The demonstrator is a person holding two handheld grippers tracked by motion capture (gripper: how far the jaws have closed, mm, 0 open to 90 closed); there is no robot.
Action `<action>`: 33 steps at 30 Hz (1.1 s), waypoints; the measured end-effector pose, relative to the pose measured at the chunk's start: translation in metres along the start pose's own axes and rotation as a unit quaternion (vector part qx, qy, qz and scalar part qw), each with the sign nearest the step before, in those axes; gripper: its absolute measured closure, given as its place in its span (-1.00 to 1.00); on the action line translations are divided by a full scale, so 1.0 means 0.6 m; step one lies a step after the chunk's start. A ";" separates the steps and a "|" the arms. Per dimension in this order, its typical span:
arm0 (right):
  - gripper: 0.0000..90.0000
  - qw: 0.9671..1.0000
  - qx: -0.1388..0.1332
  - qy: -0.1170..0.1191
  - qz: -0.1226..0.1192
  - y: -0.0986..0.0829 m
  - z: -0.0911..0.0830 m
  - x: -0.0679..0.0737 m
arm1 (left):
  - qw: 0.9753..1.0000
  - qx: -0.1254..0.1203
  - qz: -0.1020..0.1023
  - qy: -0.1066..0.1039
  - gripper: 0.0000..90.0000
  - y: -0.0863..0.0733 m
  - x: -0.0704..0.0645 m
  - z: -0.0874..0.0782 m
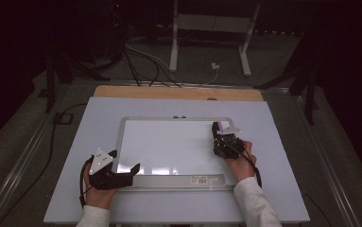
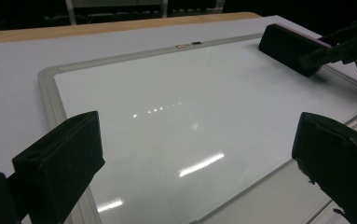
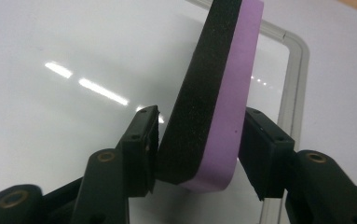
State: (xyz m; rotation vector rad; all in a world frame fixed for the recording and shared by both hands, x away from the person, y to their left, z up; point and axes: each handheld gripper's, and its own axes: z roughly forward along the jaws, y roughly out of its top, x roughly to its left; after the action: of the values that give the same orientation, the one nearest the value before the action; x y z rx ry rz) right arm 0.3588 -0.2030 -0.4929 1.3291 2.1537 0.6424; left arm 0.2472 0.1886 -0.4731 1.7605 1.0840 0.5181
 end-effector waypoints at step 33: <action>0.34 0.992 0.005 -0.064 0.109 0.004 0.021 -0.041 | 1.000 -0.007 -0.005 0.008 -0.94 -0.002 0.008 -0.011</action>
State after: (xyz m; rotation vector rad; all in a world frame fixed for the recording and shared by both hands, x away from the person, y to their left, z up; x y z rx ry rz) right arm 0.3781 -0.2226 -0.4963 1.5800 1.9292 0.6126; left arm 0.2445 0.1962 -0.4716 1.7406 1.0959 0.5331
